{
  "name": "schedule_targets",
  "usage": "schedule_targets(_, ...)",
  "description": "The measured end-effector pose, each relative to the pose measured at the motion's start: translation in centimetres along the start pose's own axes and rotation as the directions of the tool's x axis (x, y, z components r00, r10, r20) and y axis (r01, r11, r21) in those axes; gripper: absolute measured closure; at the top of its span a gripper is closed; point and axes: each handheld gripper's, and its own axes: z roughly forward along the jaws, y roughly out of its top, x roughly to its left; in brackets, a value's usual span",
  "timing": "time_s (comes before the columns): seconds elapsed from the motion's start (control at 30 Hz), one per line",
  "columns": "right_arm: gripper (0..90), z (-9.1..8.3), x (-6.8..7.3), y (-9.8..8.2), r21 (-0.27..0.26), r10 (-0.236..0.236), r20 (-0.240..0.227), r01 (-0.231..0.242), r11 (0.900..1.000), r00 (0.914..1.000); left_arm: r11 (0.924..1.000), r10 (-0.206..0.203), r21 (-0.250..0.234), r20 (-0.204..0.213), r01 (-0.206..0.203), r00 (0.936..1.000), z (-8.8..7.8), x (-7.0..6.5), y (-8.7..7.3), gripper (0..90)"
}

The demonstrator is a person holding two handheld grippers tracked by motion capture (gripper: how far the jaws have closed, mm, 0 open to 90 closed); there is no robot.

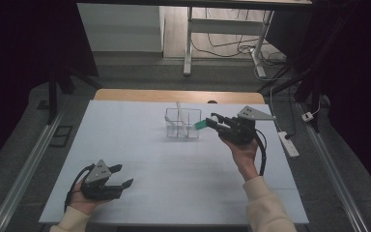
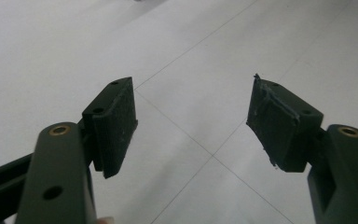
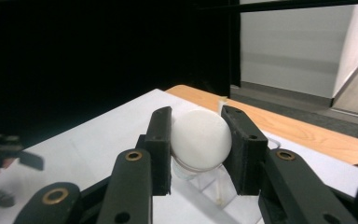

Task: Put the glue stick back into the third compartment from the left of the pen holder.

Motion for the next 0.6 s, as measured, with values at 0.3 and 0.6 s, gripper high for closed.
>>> schedule_targets(0.3,64.1,3.0,-2.2,1.8,0.044,0.018,0.064,-0.021,0.999,0.9978,0.9999,0.008,0.006,0.014,-0.008,0.9999,0.3,-0.1,0.1,31.6)
schedule_targets(0.6,64.1,5.7,-3.3,1.3,0.134,0.000,0.124,-0.017,0.991,0.9923,1.0000,0.002,-0.002,0.021,-0.002,0.9998,0.4,0.0,0.2,31.2)
